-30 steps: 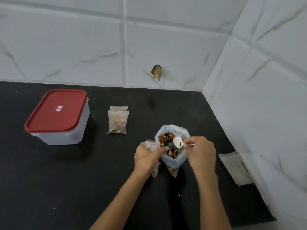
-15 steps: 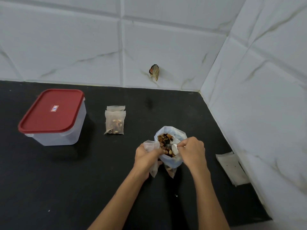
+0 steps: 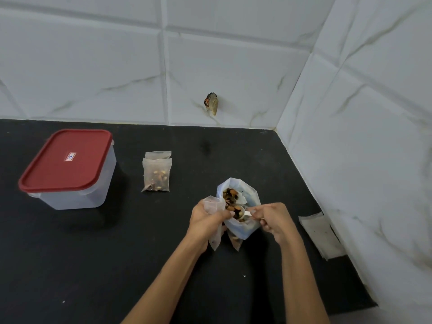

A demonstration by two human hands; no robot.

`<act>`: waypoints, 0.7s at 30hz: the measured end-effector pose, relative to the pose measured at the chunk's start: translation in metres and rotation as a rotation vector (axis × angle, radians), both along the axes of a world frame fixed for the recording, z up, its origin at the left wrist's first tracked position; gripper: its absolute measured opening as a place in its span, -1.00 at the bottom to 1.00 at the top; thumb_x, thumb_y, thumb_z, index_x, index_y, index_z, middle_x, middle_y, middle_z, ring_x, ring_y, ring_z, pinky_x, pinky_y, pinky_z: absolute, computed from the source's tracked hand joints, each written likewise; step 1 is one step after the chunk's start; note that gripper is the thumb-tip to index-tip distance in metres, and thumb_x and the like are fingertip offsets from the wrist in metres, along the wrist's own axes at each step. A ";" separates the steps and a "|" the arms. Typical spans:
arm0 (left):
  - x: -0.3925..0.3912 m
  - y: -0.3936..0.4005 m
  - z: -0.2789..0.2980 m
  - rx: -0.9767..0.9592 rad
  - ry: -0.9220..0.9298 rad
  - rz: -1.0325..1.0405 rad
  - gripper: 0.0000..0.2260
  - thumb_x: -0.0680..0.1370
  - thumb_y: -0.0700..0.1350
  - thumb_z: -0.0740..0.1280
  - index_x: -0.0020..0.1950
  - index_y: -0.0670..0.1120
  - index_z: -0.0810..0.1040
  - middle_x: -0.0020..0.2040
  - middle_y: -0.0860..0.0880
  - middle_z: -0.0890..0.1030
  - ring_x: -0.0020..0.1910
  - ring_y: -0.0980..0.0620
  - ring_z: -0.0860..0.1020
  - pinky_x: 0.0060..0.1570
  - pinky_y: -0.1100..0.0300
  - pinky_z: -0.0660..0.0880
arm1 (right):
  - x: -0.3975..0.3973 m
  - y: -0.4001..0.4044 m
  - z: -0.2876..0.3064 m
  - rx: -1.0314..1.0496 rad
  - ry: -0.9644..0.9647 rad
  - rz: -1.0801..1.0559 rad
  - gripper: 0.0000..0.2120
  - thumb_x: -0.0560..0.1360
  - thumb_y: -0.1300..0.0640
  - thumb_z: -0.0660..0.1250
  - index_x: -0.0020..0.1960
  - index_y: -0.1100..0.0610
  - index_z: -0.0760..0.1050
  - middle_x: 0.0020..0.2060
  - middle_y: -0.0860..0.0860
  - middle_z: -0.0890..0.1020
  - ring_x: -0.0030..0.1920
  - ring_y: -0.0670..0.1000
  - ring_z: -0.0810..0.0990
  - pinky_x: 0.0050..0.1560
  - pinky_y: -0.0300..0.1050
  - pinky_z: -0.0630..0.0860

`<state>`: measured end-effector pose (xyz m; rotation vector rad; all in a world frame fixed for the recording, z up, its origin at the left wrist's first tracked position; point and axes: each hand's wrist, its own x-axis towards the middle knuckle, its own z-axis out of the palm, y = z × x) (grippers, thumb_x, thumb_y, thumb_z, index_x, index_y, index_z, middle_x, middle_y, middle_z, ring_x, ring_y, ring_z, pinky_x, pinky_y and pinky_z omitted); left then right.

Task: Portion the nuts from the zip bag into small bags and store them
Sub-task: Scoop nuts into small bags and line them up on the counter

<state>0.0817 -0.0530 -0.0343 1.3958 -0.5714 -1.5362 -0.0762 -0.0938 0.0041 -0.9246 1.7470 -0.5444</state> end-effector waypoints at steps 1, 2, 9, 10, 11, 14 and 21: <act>0.000 0.000 0.001 -0.002 0.021 0.005 -0.49 0.35 -0.30 0.51 0.25 -0.11 0.46 0.08 -0.16 0.64 0.02 -0.09 0.66 -0.01 -0.08 0.62 | -0.001 0.001 -0.001 0.015 -0.050 -0.030 -0.87 0.46 0.35 0.32 -0.08 0.23 0.64 -0.24 0.13 0.55 -0.44 -0.11 0.34 -0.50 -0.30 0.28; 0.000 0.001 0.002 0.002 0.036 0.009 -0.52 0.37 -0.32 0.49 0.24 -0.11 0.46 0.07 -0.16 0.64 0.01 -0.09 0.66 -0.06 -0.05 0.63 | -0.002 0.003 -0.003 0.026 -0.088 -0.054 -0.87 0.46 0.36 0.32 -0.10 0.23 0.64 -0.25 0.13 0.53 -0.45 -0.11 0.32 -0.53 -0.31 0.26; 0.004 0.010 0.018 -0.062 -0.540 0.049 -0.50 0.29 0.02 0.58 0.11 -0.03 0.43 -0.02 0.03 0.56 -0.04 0.10 0.55 -0.15 0.17 0.56 | -0.003 0.010 0.001 -0.057 -0.192 -0.150 -0.86 0.46 0.36 0.32 -0.10 0.25 0.65 -0.19 0.16 0.65 -0.44 -0.13 0.34 -0.51 -0.34 0.30; 0.004 0.011 0.022 -0.118 -0.646 0.079 -0.50 0.28 0.05 0.57 0.08 -0.02 0.43 -0.04 0.05 0.54 -0.05 0.11 0.54 -0.17 0.22 0.52 | -0.002 0.010 0.003 -0.083 -0.172 -0.156 -0.86 0.46 0.35 0.32 -0.10 0.23 0.65 -0.17 0.16 0.66 -0.42 -0.12 0.35 -0.47 -0.31 0.32; 0.005 0.012 0.026 -0.188 -0.711 0.108 -0.51 0.28 0.07 0.57 0.07 -0.01 0.43 -0.04 0.06 0.53 -0.05 0.12 0.53 -0.16 0.22 0.51 | -0.001 0.010 0.005 -0.104 -0.151 -0.160 -0.87 0.46 0.34 0.33 -0.10 0.22 0.65 -0.17 0.16 0.66 -0.40 -0.11 0.37 -0.43 -0.28 0.33; 0.004 0.015 0.040 -0.320 -0.776 0.107 -0.56 0.30 0.01 0.54 0.04 0.04 0.40 -0.06 0.10 0.52 -0.07 0.16 0.53 -0.12 0.20 0.54 | 0.001 0.012 0.017 -0.147 -0.120 -0.180 -0.88 0.45 0.35 0.34 -0.11 0.22 0.64 -0.25 0.11 0.64 -0.40 -0.11 0.42 -0.41 -0.27 0.35; -0.007 0.008 0.062 -0.382 -0.844 -0.004 -0.66 0.43 -0.05 0.44 0.06 0.06 0.32 -0.12 0.14 0.49 -0.13 0.20 0.51 -0.13 0.24 0.54 | 0.000 0.023 0.069 -0.400 -0.244 -0.173 -0.85 0.47 0.38 0.31 -0.13 0.21 0.63 -0.36 0.11 0.62 -0.45 -0.11 0.35 -0.50 -0.32 0.26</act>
